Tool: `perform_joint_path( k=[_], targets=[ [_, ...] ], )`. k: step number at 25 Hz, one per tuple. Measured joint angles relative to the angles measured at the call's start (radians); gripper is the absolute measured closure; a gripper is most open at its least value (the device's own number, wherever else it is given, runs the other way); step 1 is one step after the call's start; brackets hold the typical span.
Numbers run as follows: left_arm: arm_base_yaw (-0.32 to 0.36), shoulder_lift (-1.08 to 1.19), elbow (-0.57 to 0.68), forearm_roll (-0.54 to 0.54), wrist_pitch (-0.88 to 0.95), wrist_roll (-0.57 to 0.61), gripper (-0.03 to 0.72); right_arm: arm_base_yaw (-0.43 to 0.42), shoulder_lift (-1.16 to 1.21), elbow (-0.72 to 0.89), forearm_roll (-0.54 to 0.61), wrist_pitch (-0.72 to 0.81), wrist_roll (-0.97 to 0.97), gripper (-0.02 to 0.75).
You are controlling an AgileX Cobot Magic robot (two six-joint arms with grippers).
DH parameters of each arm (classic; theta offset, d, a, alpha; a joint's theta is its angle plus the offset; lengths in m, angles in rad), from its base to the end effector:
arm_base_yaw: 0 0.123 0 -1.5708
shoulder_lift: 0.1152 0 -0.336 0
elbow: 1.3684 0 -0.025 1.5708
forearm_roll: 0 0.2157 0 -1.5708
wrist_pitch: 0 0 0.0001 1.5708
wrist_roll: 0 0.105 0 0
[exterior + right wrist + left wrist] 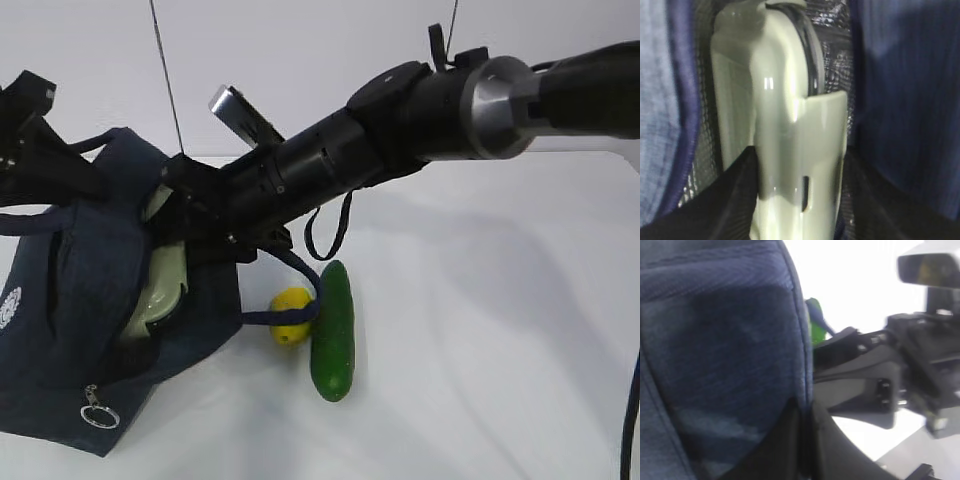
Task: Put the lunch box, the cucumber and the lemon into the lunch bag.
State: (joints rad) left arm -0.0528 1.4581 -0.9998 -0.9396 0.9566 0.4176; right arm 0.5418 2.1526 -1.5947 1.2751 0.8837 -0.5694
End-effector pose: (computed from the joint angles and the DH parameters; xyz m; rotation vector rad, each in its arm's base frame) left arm 0.2449 -0.0824 0.3349 -0.0055 2.5750 -1.0538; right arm 0.3607 0.3078 0.2538 -0.4293 2.5234 1.4746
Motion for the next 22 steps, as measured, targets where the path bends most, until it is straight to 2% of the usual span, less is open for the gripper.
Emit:
perform_joint_path(
  k=[11, 22],
  targets=[
    [0.000, 0.015, 0.000, -0.053, 0.033, 0.028, 0.687, 0.013, 0.034, 0.000, 0.076, 0.034, -0.090, 0.390],
    [-0.018, 0.037, 0.000, -0.102, 0.050, 0.051, 0.687, 0.013, 0.034, 0.000, 0.080, 0.028, -0.138, 0.390]
  ],
)
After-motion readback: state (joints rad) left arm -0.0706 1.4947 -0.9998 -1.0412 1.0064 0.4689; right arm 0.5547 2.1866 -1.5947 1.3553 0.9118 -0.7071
